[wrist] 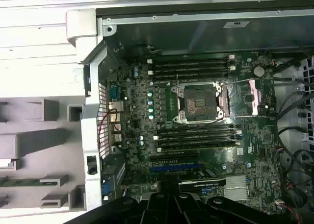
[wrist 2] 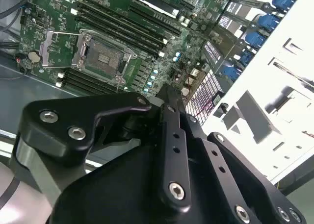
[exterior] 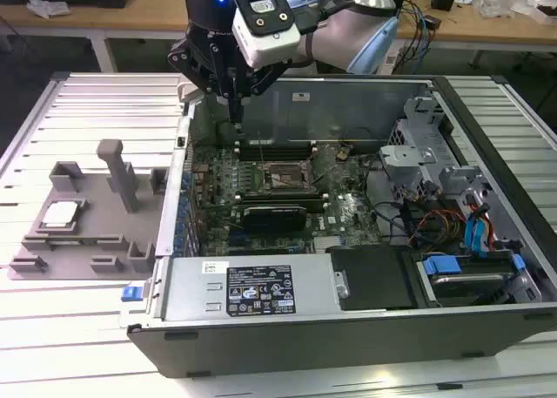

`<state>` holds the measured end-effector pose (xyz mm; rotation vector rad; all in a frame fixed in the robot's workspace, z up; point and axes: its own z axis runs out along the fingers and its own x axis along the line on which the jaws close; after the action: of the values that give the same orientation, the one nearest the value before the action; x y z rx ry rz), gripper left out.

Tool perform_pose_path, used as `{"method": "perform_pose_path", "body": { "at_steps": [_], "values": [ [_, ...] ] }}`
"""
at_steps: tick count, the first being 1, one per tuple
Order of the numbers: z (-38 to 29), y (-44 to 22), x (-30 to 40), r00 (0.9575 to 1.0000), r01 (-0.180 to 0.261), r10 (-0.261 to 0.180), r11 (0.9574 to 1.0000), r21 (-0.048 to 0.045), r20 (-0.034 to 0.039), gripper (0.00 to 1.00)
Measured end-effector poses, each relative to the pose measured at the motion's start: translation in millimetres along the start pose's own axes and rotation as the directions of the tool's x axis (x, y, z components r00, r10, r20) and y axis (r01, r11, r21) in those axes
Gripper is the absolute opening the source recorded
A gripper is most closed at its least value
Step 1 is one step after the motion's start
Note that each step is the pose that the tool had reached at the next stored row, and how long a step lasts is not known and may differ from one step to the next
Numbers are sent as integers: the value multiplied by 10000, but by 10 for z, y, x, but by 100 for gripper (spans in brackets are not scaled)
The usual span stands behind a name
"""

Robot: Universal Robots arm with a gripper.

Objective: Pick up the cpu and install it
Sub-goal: 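Reach for the cpu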

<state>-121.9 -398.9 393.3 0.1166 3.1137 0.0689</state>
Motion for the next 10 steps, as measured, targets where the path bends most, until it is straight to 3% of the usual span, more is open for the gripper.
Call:
{"method": "perform_pose_path", "body": {
  "at_steps": [10],
  "values": [
    [-1,-2,33,10000,-1,1,10000,0,0,11]
  ]
}}
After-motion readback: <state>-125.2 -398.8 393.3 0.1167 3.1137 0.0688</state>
